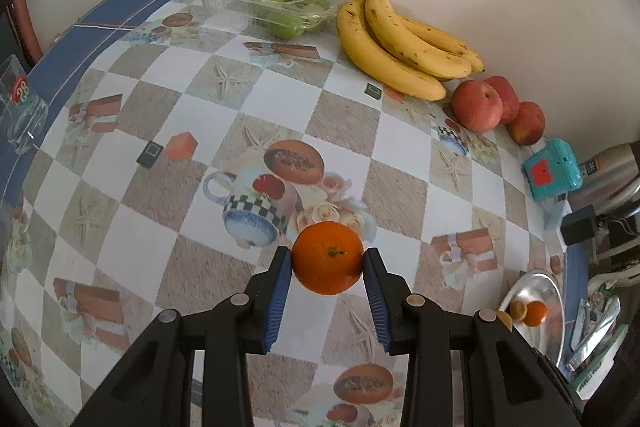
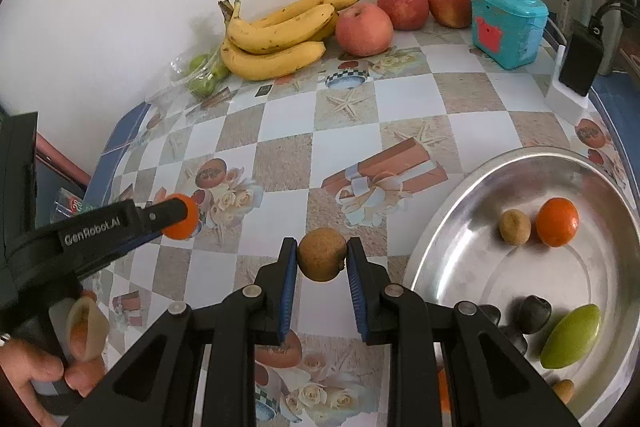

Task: Organize fruits
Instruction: 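Carry the kiwi in the right tool and orange in the left tool over the basin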

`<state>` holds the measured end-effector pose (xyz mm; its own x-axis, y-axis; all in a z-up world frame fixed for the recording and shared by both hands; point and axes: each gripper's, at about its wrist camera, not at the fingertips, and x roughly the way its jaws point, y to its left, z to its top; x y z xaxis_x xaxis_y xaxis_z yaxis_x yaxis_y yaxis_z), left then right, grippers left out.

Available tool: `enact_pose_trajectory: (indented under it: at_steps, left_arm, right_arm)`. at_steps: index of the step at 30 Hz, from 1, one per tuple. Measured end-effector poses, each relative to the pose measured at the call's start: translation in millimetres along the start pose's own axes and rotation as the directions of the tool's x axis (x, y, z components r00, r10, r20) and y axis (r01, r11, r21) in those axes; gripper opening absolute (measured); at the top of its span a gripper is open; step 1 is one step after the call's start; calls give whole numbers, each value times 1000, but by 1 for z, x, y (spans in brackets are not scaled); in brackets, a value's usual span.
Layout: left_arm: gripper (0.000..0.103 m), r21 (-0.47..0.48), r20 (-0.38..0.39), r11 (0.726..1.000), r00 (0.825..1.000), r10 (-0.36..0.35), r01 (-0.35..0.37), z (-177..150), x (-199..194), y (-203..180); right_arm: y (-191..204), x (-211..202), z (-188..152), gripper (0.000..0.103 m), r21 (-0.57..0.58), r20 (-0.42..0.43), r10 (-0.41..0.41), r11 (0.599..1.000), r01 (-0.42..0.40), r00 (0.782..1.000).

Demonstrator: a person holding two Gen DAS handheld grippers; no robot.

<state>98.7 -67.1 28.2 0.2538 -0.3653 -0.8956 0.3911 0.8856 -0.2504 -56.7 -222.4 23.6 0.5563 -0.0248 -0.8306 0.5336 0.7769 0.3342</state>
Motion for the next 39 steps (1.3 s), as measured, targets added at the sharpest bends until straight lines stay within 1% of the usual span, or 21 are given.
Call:
enact_pose_trajectory:
  at_steps: [6, 12, 18, 25, 28, 33, 35, 39]
  left_arm:
    - [39, 35, 14, 999, 1000, -17, 17, -13, -14, -13]
    - [39, 63, 22, 998, 999, -29, 28, -27, -25, -23]
    - [39, 81, 13, 995, 999, -52, 50, -40, -28, -34]
    - [39, 151, 17, 987, 998, -60, 57, -51, -31, -59]
    - [39, 181, 6, 980, 997, -79, 77, -55, -29, -71]
    - [39, 243, -11, 963, 993, -116, 115, -66, -29, -96]
    - [39, 273, -17, 952, 990, -137, 136, -71, -29, -107]
    - [39, 320, -36, 932, 985, -166, 169, -79, -26, -125]
  right_arm:
    - [-6, -13, -6, 26, 17, 1, -21, 1000, 21, 1000]
    - [-17, -29, -11, 26, 40, 25, -42, 998, 41, 999]
    - [-34, -40, -14, 26, 89, 38, -55, 995, 51, 998]
    - [-63, -46, -15, 26, 168, 37, -89, 982, 82, 995]
    - [-80, -48, -15, 26, 207, 27, -136, 970, 128, 990]
    - [-115, -61, -18, 26, 296, 38, -221, 934, 200, 975]
    - [-127, -64, -20, 26, 328, 41, -243, 920, 217, 969]
    - [-143, -65, -22, 26, 374, 38, -262, 898, 229, 964]
